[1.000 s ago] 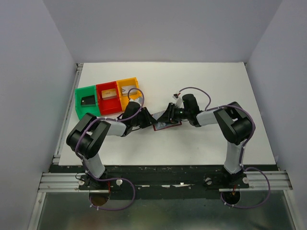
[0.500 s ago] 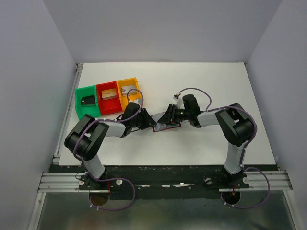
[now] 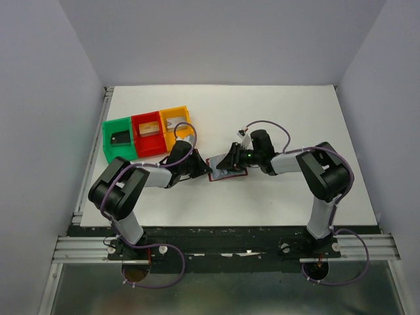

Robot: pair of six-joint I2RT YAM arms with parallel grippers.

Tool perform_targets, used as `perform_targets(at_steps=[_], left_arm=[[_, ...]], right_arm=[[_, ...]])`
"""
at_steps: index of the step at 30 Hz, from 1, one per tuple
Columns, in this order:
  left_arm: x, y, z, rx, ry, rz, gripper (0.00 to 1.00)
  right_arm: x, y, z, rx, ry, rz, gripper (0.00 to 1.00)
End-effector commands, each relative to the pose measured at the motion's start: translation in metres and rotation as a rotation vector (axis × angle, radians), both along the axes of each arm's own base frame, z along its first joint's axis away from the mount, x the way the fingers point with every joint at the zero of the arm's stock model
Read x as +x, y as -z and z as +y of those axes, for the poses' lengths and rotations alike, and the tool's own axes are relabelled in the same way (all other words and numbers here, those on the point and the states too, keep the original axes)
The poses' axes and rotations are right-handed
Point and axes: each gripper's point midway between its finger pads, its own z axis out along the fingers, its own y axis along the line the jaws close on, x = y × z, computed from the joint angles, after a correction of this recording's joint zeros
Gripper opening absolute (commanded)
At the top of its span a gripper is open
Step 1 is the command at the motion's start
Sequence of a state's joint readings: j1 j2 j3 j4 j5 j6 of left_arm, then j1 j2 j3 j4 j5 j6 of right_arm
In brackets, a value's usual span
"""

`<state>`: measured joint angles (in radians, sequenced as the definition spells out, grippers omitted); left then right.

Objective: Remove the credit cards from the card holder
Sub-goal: Remove the credit card from the card holder.

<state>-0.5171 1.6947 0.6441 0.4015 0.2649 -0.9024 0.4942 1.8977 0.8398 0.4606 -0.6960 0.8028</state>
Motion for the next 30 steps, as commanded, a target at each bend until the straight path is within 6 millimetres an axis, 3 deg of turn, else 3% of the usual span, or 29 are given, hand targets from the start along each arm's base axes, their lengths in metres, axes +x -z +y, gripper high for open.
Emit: perform_targets(at_steps=[1, 30], left_arm=[[-0.012, 0.022, 0.009, 0.055, 0.001, 0.048, 0.0], [-0.015, 0.032, 0.014, 0.083, -0.013, 0.075, 0.0]], right_arm=[[-0.004, -0.01, -0.002, 0.005, -0.009, -0.026, 0.4], [-0.004, -0.016, -0.027, -0.013, 0.031, -0.043, 0.39]])
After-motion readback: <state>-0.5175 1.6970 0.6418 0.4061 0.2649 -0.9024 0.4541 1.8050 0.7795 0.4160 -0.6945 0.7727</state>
